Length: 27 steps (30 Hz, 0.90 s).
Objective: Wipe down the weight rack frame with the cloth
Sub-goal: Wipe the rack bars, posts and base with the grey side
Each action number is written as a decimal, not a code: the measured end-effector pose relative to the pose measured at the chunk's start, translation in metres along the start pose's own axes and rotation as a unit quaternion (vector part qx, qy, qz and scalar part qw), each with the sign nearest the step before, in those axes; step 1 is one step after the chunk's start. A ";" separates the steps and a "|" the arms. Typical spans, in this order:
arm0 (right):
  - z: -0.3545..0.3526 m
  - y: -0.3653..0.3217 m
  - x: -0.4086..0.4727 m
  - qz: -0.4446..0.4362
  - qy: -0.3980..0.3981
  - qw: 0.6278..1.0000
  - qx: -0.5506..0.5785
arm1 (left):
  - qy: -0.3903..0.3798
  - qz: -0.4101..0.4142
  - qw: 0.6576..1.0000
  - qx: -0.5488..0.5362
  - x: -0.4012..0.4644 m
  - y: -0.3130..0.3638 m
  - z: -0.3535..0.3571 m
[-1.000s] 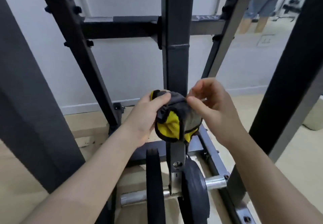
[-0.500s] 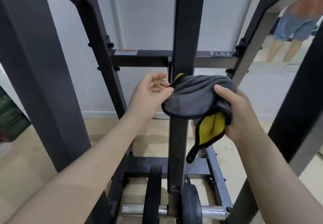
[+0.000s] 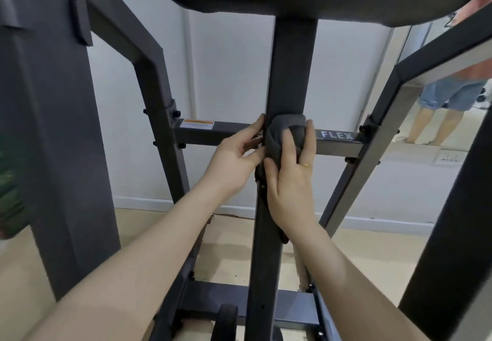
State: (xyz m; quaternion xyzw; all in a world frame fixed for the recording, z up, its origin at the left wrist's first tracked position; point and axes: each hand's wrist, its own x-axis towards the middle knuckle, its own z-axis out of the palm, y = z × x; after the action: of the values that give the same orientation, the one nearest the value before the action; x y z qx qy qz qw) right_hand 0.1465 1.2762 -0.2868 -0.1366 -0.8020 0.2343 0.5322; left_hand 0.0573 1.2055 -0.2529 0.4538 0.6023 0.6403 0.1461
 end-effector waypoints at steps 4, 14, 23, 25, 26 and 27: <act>-0.005 -0.008 0.022 -0.002 -0.008 1.000 0.003 | -0.009 -0.018 0.998 -0.052 0.000 0.003 -0.001; -0.034 -0.019 0.077 -0.052 -0.056 0.994 0.079 | 0.012 -0.037 0.999 -0.034 -0.010 0.021 0.003; -0.039 -0.040 0.109 -0.040 -0.016 0.998 0.048 | 0.004 0.022 1.000 -0.002 0.015 0.048 -0.005; -0.035 -0.041 0.114 -0.057 0.002 0.997 0.045 | -0.005 0.019 1.000 -0.003 0.014 0.043 -0.008; -0.033 -0.037 0.108 -0.057 0.006 0.997 0.048 | -0.010 0.022 1.000 0.000 0.013 0.040 -0.008; -0.032 -0.033 0.096 -0.048 0.009 0.997 0.061 | -0.015 0.027 1.000 -0.003 0.012 0.038 -0.008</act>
State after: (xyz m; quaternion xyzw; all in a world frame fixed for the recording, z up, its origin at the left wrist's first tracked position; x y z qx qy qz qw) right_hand 0.1385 1.3007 -0.1837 -0.0672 -0.7872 0.2556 0.5572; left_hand 0.0581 1.2007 -0.2125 0.4796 0.5857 0.6386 0.1388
